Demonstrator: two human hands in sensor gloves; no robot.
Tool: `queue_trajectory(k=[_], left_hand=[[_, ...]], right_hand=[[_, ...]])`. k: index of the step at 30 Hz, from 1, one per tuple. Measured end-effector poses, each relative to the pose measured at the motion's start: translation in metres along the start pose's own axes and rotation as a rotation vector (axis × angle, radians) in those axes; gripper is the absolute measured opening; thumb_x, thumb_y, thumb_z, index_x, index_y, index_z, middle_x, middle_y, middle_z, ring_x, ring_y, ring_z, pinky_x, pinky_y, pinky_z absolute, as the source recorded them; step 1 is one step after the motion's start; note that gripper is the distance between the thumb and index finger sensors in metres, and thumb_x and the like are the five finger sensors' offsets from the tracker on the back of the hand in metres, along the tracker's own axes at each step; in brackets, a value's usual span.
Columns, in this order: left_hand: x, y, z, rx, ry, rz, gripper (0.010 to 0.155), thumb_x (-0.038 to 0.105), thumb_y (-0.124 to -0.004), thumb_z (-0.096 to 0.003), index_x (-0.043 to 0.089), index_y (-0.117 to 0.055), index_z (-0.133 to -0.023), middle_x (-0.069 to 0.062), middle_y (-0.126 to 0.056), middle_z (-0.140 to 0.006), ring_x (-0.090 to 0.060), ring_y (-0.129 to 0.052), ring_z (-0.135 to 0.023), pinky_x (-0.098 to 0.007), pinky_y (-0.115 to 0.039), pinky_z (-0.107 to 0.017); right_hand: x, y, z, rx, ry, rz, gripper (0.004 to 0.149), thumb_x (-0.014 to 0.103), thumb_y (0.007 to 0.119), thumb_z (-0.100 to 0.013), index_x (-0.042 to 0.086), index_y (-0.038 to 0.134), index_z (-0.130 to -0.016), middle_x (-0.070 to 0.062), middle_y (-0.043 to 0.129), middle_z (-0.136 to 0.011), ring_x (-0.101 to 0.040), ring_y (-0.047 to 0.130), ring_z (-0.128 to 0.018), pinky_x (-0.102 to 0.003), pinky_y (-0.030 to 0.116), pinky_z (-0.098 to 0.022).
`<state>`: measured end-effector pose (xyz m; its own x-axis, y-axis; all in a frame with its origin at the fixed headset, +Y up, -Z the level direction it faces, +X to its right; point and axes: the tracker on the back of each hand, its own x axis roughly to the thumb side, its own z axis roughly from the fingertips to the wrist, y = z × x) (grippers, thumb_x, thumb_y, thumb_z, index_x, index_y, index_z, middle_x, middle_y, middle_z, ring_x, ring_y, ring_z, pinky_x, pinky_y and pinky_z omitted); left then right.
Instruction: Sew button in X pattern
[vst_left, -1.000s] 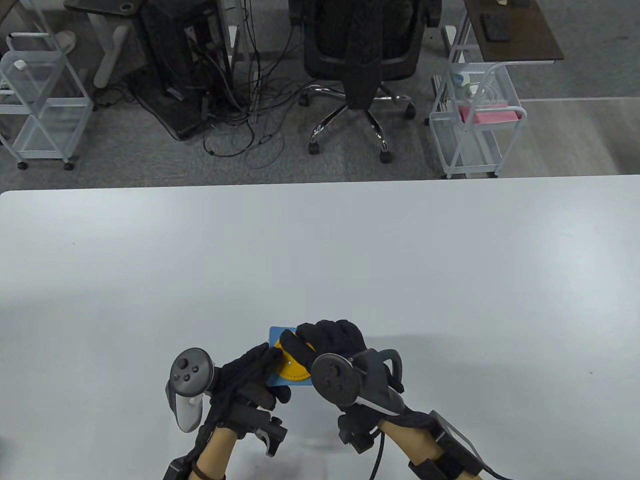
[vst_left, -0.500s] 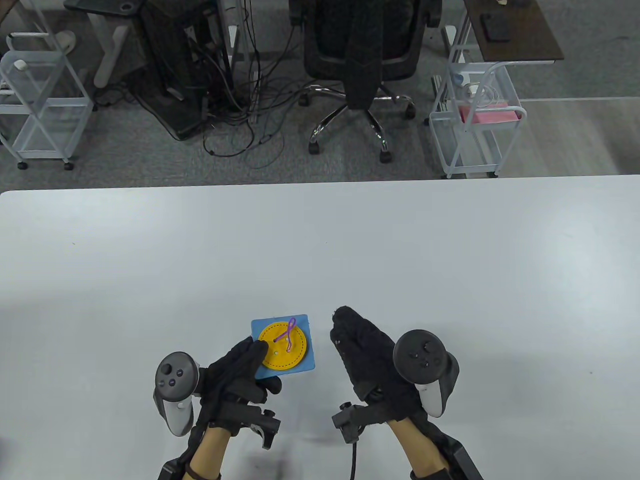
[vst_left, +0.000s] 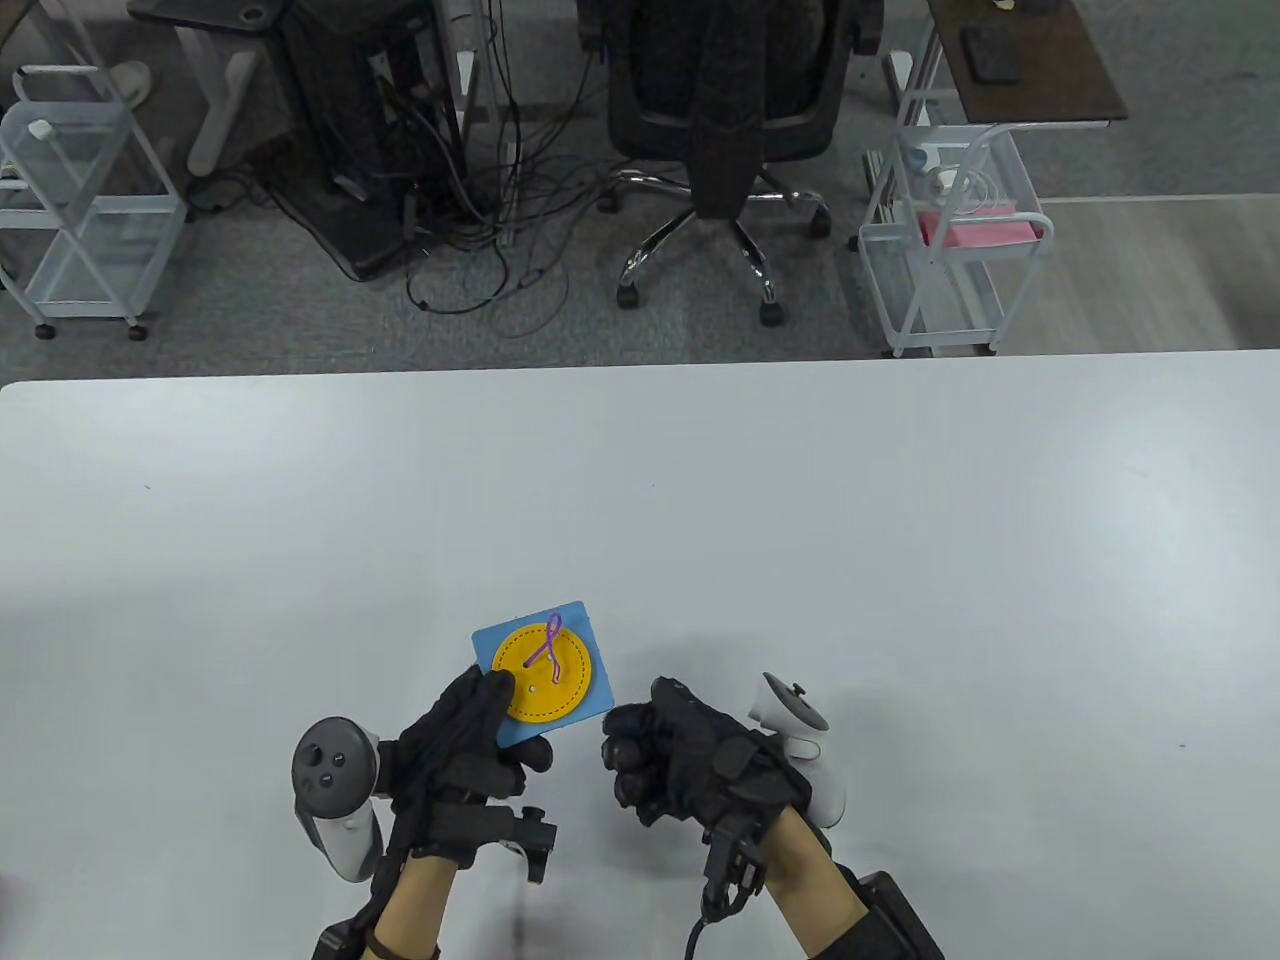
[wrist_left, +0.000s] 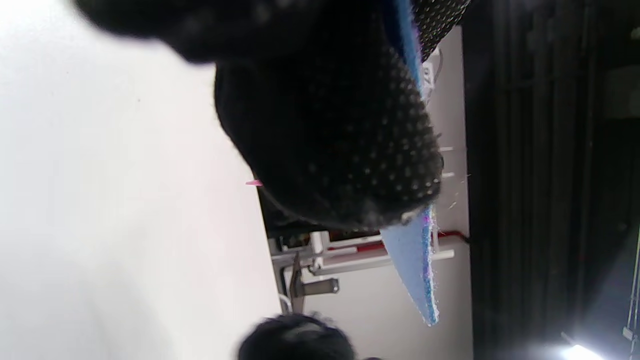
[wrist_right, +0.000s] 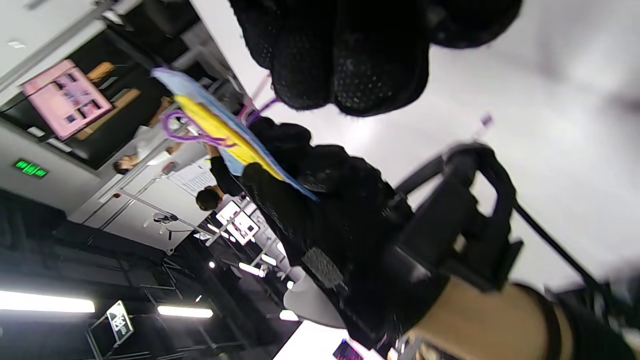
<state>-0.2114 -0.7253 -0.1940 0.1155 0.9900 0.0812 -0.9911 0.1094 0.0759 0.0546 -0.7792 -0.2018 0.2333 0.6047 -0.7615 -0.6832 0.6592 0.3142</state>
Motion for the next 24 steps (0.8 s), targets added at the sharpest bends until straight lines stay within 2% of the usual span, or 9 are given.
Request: queue_trajectory(k=[3, 7, 11, 24], left_hand=[[0.003, -0.003, 0.001, -0.013, -0.010, -0.007, 0.045, 0.027, -0.070, -0.0598, -0.009, -0.084, -0.083, -0.010, -0.107, -0.042, -0.006, -0.110, -0.007, -0.009, -0.093, 0.003], [0.005, -0.007, 0.003, -0.032, -0.019, -0.026, 0.045, 0.027, -0.070, -0.0598, -0.009, -0.085, -0.083, -0.008, -0.107, -0.039, -0.004, -0.109, -0.004, -0.008, -0.092, 0.005], [0.005, -0.014, 0.004, -0.069, -0.015, -0.037, 0.045, 0.027, -0.071, -0.0597, -0.008, -0.085, -0.083, -0.007, -0.107, -0.037, -0.004, -0.108, -0.003, -0.008, -0.091, 0.005], [0.003, -0.034, 0.007, -0.157, -0.015, -0.089, 0.045, 0.027, -0.071, -0.0598, -0.008, -0.085, -0.083, -0.006, -0.106, -0.036, -0.004, -0.108, -0.002, -0.008, -0.091, 0.006]], right_hand=[[-0.014, 0.007, -0.010, 0.063, 0.058, -0.080, 0.061, 0.048, 0.043, -0.058, 0.008, 0.057, -0.102, -0.016, 0.075, -0.092, -0.035, 0.080, -0.070, -0.049, 0.067, -0.052], [-0.023, 0.022, -0.018, 0.155, 0.065, -0.153, 0.065, 0.048, 0.038, -0.057, 0.008, 0.048, -0.108, -0.020, 0.051, -0.106, -0.042, 0.060, -0.086, -0.054, 0.053, -0.063], [-0.025, 0.029, -0.021, 0.179, 0.038, -0.204, 0.065, 0.048, 0.036, -0.057, 0.009, 0.043, -0.109, -0.020, 0.036, -0.109, -0.043, 0.048, -0.090, -0.055, 0.046, -0.067], [-0.028, 0.019, -0.023, 0.152, 0.016, -0.287, 0.057, 0.050, 0.045, -0.059, 0.018, 0.045, -0.106, -0.012, 0.040, -0.107, -0.034, 0.052, -0.090, -0.050, 0.049, -0.068]])
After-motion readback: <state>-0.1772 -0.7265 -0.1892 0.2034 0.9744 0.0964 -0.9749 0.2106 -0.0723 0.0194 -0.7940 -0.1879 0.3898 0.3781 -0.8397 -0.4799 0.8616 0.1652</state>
